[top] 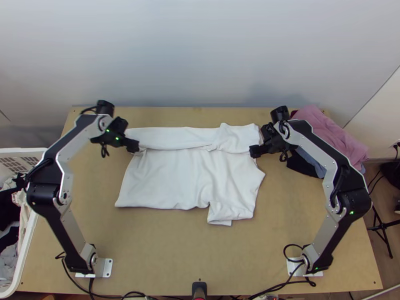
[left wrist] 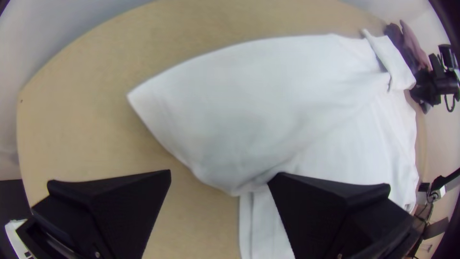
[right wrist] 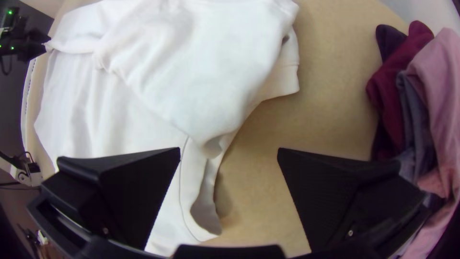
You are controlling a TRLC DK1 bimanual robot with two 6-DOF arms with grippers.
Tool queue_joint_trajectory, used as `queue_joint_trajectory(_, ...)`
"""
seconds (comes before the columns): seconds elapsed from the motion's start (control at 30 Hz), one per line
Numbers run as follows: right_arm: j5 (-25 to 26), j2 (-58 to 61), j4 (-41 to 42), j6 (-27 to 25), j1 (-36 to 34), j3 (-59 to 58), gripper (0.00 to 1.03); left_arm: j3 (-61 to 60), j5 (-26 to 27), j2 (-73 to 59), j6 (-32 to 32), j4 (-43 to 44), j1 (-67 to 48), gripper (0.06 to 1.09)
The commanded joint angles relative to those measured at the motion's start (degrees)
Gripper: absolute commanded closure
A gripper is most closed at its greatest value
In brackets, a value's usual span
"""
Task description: Fold the t-shirt
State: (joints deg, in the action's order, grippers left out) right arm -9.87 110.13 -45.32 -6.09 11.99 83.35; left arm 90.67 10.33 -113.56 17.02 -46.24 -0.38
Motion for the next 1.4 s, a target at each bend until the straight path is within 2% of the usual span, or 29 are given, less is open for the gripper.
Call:
queue_joint_trajectory(0.0, 0.02, -2.64, -2.32, -0.68, 0.05, -0.38, 0.03, 3.63, -0.04, 1.85, 2.67, -0.61, 5.04, 0.10)
queue_joint_trajectory(0.13, 0.11, -5.89, -4.87, -1.38, 0.14, -2.67, 0.03, 4.42, -5.23, 3.17, 7.24, -0.96, 7.06, 0.10)
queue_joint_trajectory(0.37, 0.11, -14.94, -6.36, -2.09, 1.11, -9.17, 0.04, -9.11, -5.41, 15.56, 12.96, -1.05, 4.07, 0.10)
queue_joint_trajectory(0.5, 0.11, -18.63, -8.29, -2.00, 2.69, -13.21, 0.04, -17.99, -5.41, 23.38, 13.22, 0.80, 1.17, 0.10)
queue_joint_trajectory(0.7, 0.20, -23.38, -8.64, -2.09, 8.75, -19.98, 0.04, -29.85, -5.49, 35.34, 14.98, 3.08, -8.06, 0.10)
queue_joint_trajectory(0.8, 0.29, -25.22, -8.91, -1.47, 12.09, -21.65, 0.04, -34.51, -5.58, 35.95, 16.91, 2.91, -11.66, 0.11)
queue_joint_trajectory(1.03, 0.29, -29.88, -10.75, -0.68, 18.95, -26.49, 0.07, -42.60, -7.34, 44.65, 16.38, 2.03, -21.50, 0.11)
queue_joint_trajectory(1.2, 0.55, -30.32, -10.67, -4.55, 22.11, -30.70, 0.07, -45.23, -7.78, 46.06, 17.88, 2.56, -22.21, 0.11)
queue_joint_trajectory(1.37, 0.55, -30.67, -11.11, -5.25, 23.61, -30.27, 0.10, -50.33, -10.15, 45.71, 20.43, 9.24, -23.52, 0.11)
